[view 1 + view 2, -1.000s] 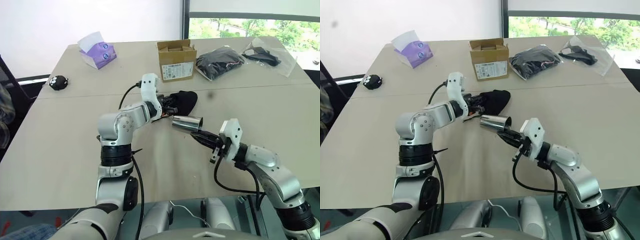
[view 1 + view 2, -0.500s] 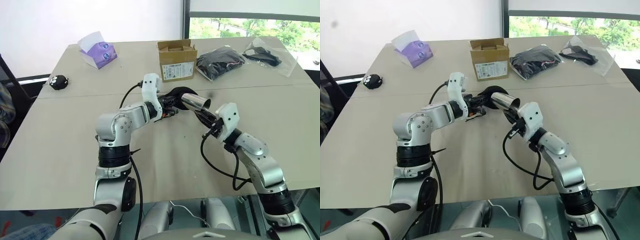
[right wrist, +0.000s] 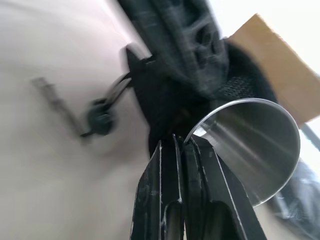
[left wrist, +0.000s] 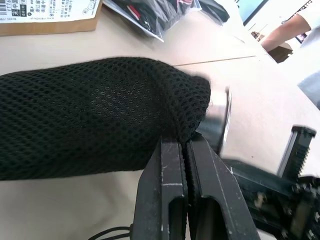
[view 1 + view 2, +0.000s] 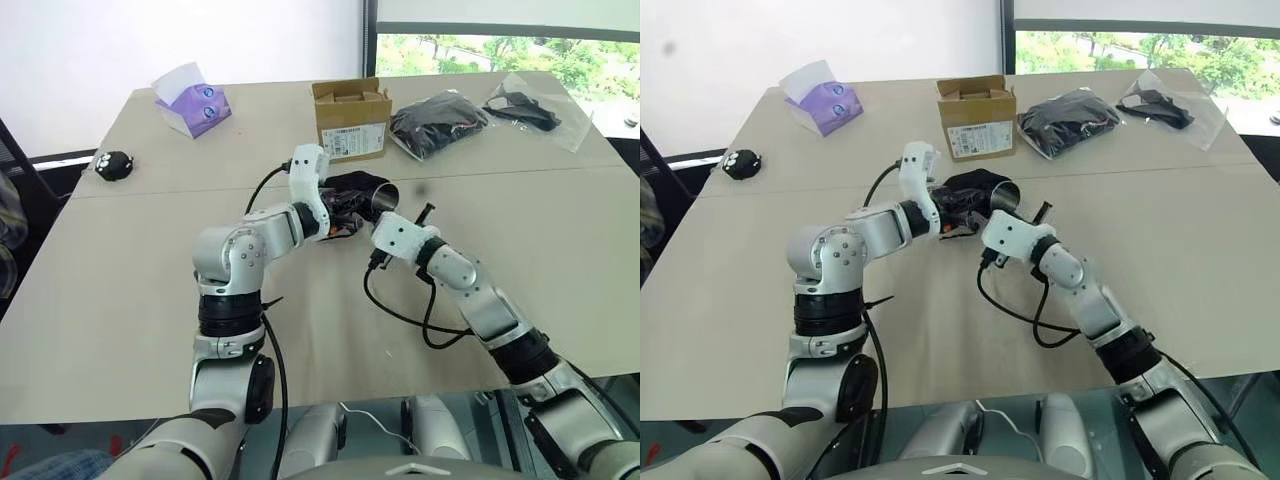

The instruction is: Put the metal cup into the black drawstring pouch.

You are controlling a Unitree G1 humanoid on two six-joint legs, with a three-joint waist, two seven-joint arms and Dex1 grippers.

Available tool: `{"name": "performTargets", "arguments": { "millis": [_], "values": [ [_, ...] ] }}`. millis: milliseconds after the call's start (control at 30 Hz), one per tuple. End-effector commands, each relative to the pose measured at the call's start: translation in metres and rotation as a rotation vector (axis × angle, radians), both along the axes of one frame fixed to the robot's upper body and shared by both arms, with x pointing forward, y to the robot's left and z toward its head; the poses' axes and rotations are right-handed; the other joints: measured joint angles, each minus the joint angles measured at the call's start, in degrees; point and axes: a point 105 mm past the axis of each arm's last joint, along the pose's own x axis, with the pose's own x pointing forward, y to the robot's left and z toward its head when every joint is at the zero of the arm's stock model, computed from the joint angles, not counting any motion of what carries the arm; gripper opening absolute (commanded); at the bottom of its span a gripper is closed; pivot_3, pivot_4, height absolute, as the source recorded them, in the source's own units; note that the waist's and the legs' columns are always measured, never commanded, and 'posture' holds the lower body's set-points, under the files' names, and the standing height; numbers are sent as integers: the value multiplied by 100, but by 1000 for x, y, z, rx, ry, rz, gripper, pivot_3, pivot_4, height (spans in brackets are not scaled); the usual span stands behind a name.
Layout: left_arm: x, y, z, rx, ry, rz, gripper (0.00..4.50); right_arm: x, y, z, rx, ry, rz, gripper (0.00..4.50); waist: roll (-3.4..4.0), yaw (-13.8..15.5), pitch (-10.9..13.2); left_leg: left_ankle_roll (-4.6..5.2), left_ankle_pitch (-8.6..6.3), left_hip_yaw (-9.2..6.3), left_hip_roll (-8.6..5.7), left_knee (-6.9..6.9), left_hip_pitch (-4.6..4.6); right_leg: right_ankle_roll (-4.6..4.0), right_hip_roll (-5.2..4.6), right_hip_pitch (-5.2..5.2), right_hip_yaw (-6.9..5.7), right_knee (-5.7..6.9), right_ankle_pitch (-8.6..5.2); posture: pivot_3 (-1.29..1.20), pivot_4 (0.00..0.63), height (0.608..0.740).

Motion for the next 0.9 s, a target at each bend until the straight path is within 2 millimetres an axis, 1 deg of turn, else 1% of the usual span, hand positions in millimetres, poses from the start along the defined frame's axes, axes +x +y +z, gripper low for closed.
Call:
{"name": "performTargets", "arguments": {
  "millis": [33,67,133,167,267,300,367,400,433,467,533,667,800,867,900],
  "values": [
    [-4,-5,12,-19,-40,-35,0,3,7,29,263,30,6,89,0,-19,0,0,0,-1,1,-3,0,0,1,0,0,-1,0,0,150,740],
    [-4,-5,12,-20,-40,-34,0,3,9,32,361,87,21,89,0,-46,0,0,0,-2,2,-2,0,0,1,0,-1,-1,0,0,150,740],
    [-5,-6,12,-22,-40,-36,0,3,11,35,488,165,41,89,0,-76,0,0,0,-4,1,-2,-1,0,0,1,-2,-3,0,0,150,740],
    [-6,-6,12,-24,-41,-40,0,3,12,35,511,185,50,89,0,-87,0,0,0,-4,0,-2,-1,0,-1,1,-2,-2,0,0,150,740],
    [-7,-8,12,-26,-44,-48,0,0,19,31,491,222,99,89,0,-104,0,0,0,-5,0,-2,-1,0,-1,1,-3,-3,0,0,150,740],
    [-7,-8,13,-26,-44,-49,0,-2,23,27,440,228,119,89,1,-114,0,0,0,-5,0,-2,-1,0,0,1,-3,-2,0,0,150,740],
    [-8,-11,15,-40,-48,-64,0,-8,34,14,168,161,166,89,1,-122,0,0,0,-4,0,-3,0,0,0,1,-2,-1,0,0,150,740],
    [-8,-12,15,-44,-48,-69,0,-9,36,9,67,125,178,89,1,-122,0,0,0,-3,-1,-3,0,0,0,0,-1,-1,0,0,150,740],
    [-9,-13,15,-46,-48,-76,0,-10,37,1,-79,73,200,89,1,-127,0,0,0,-1,-2,-3,0,0,0,0,0,-1,0,0,150,740],
    [-10,-14,15,-47,-47,-80,0,-9,37,-4,-162,48,216,89,1,-141,0,0,0,-2,-2,-3,0,0,1,0,-1,-1,0,0,150,740],
    [-10,-16,15,-47,-47,-84,0,-8,35,-10,-235,32,230,89,1,-142,0,0,0,3,0,-8,2,0,1,-4,4,2,0,0,150,740],
    [-11,-16,14,-51,-46,-87,0,3,24,-18,-402,-16,221,89,0,-131,0,-1,1,6,0,-8,-1,0,-2,-7,7,0,0,0,150,740],
    [-12,-16,13,-55,-45,-85,0,9,21,-12,-422,-62,192,89,0,-124,0,-1,1,2,0,-8,-2,0,-1,-7,3,-2,0,0,150,740],
    [-12,-15,13,-58,-44,-83,0,10,21,-6,-456,-111,188,89,0,-123,0,-1,1,1,0,-8,-2,0,-1,-7,1,-3,0,0,150,740],
    [-12,-15,12,-58,-41,-81,0,11,20,0,-455,-139,175,89,0,-124,0,-1,1,2,0,-8,-3,0,-1,-7,2,-3,0,0,150,740]
  ]
}}
